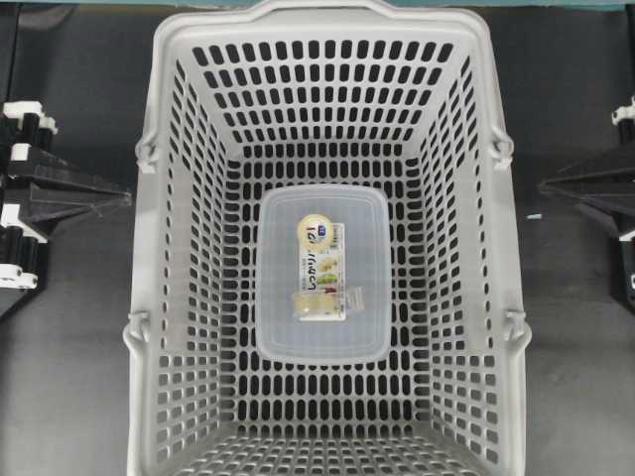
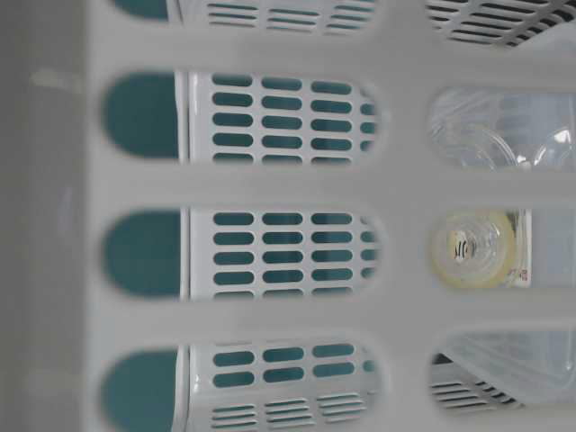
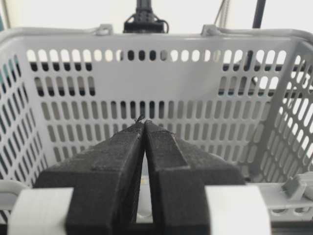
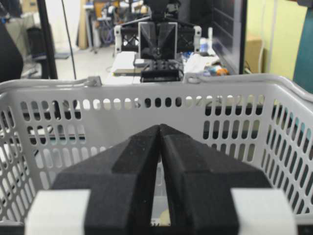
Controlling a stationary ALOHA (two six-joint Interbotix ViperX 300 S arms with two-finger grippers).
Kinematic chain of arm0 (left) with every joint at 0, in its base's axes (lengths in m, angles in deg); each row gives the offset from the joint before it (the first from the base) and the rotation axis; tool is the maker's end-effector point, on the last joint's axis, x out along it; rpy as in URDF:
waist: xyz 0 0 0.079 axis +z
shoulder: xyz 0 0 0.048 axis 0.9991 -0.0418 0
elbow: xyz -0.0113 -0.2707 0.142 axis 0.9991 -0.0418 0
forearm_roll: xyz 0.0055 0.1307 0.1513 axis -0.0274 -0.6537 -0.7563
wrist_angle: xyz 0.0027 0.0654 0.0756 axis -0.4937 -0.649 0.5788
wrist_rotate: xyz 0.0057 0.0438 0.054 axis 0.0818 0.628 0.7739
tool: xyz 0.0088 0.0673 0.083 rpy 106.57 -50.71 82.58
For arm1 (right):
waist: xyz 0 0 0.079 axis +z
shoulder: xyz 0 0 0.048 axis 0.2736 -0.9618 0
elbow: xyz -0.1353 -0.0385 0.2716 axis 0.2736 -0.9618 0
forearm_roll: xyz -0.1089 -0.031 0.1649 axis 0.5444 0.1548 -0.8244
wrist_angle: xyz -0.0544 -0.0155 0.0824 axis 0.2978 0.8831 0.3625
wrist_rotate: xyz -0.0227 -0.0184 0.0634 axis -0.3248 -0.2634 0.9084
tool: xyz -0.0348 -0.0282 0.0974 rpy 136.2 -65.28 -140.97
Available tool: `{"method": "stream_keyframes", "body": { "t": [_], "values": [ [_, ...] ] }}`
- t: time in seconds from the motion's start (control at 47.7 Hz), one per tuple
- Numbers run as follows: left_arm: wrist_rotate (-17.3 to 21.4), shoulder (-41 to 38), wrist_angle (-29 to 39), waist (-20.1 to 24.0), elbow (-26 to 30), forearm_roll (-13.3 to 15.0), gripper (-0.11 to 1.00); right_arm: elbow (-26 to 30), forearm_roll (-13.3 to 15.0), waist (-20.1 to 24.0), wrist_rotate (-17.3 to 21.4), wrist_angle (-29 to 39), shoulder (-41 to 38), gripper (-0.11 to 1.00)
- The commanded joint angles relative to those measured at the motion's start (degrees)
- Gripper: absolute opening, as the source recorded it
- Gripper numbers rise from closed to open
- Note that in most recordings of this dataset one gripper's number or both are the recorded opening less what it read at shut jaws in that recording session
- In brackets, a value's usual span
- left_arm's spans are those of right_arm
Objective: Pick up the tape dispenser from the shopping basket with the left arm.
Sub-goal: 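Move the left gripper over the basket toward the clear container, then lower the open left gripper into the container around the tape dispenser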
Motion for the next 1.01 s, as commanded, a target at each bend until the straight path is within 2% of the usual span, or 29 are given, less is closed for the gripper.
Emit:
{"method": "stream_keyframes", "body": {
  "t": [0.0, 0.084, 0.273, 0.377, 0.482, 0.671, 0.797, 0.985],
  "values": [
    [-1.49, -0.53, 2.64, -1.41, 5.10, -2.29, 0.06, 1.41, -0.26, 0.18, 0.79, -0.44, -0.09, 0.00],
    [-3.34, -2.55, 7.12, -1.76, 10.20, -2.29, 0.00, 1.58, -0.88, -0.26, 0.97, -0.44, 0.53, 0.00],
    [-6.42, -10.28, 19.60, -3.25, 22.32, -2.29, 0.00, 2.11, -0.88, -0.70, 1.76, 0.44, 1.41, 0.00],
    [-6.42, -16.52, 25.22, -3.69, 28.48, -2.37, 0.00, 2.20, -0.88, -1.76, 1.32, 2.99, 1.49, 0.00],
    [-6.59, -22.15, 27.51, -4.22, 33.31, -2.29, 0.00, 2.37, -0.88, -3.52, 1.76, 5.80, 1.41, 0.00],
    [-6.86, -31.73, 31.38, -5.98, 40.61, -2.37, 0.00, 3.16, -0.88, -3.43, 1.85, 7.91, 1.67, 0.02],
    [-7.03, -36.30, 39.20, -6.50, 45.18, -2.37, 0.00, 3.16, -0.88, -2.64, 1.85, 8.26, 1.85, 0.21],
    [-6.59, -43.24, 50.36, -7.03, 51.77, -2.29, 0.00, 3.16, -0.88, -1.49, 1.85, 8.35, 1.93, 0.62]
  ]
}}
